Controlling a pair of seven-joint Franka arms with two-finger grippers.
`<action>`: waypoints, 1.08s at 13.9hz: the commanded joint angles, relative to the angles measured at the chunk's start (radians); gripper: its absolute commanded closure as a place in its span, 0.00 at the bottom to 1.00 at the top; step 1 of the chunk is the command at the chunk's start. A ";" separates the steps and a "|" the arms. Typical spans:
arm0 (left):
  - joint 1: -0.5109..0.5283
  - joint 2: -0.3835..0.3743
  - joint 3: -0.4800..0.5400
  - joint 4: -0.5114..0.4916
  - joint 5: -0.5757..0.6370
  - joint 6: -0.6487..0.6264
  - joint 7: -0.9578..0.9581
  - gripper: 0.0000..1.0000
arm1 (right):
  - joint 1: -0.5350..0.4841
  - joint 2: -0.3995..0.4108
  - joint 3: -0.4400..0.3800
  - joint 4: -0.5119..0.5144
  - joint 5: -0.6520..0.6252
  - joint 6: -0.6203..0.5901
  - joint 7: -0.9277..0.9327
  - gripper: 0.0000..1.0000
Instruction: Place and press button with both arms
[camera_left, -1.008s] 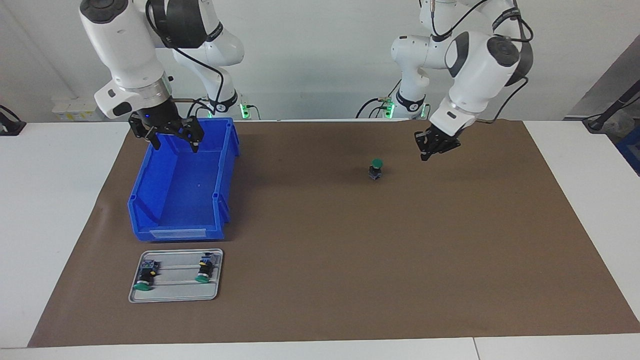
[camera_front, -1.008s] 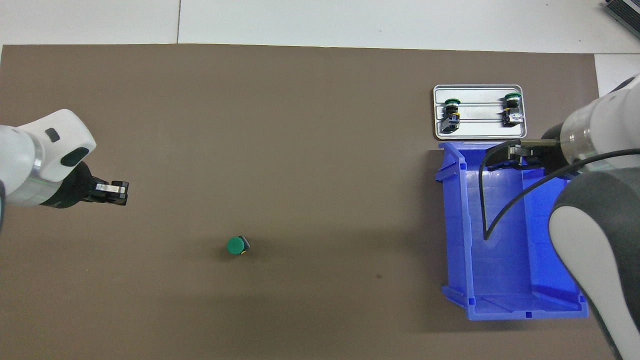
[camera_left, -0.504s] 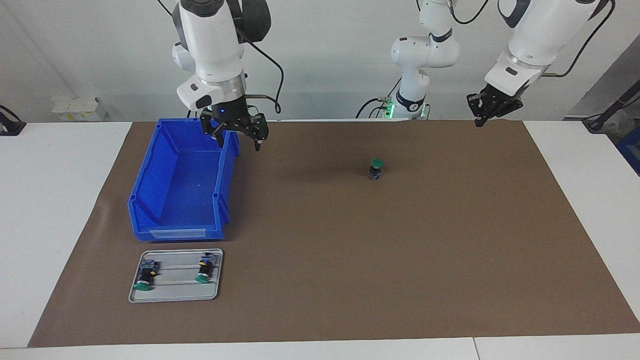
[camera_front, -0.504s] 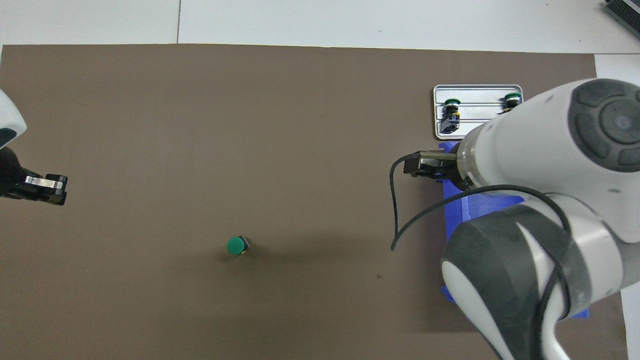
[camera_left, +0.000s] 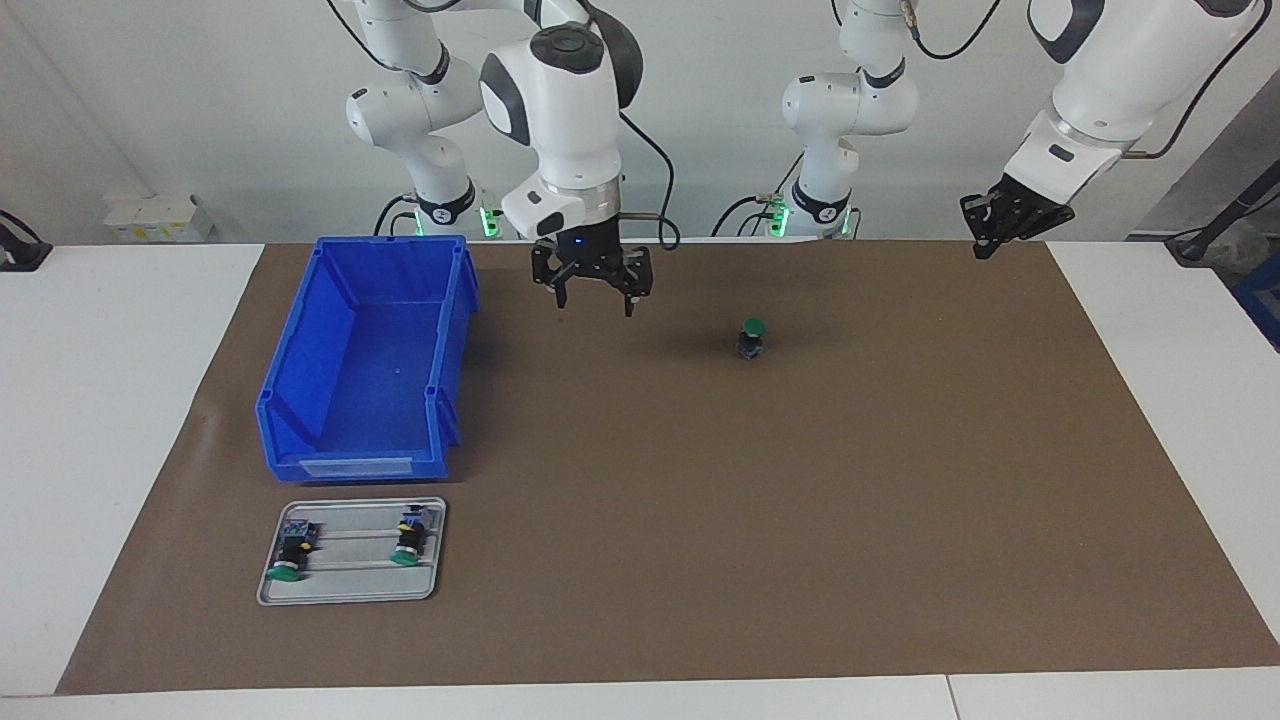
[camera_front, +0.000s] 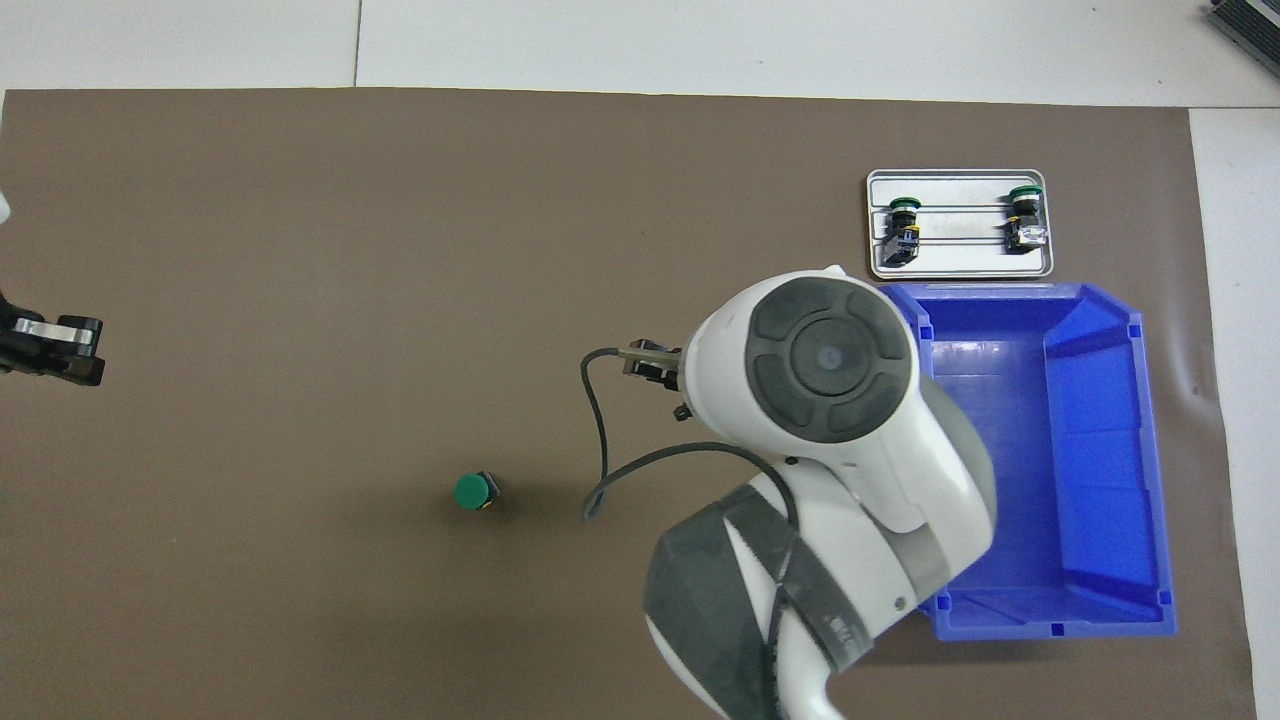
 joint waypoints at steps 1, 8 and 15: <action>0.026 0.032 -0.004 0.024 0.015 0.062 0.035 1.00 | 0.060 0.065 -0.003 0.042 0.006 0.029 0.101 0.01; 0.104 0.078 -0.004 -0.049 -0.002 0.196 0.106 1.00 | 0.184 0.183 -0.003 0.071 0.003 0.138 0.276 0.03; 0.121 0.075 -0.020 -0.056 -0.002 0.191 0.089 1.00 | 0.273 0.413 -0.003 0.263 -0.021 0.120 0.445 0.05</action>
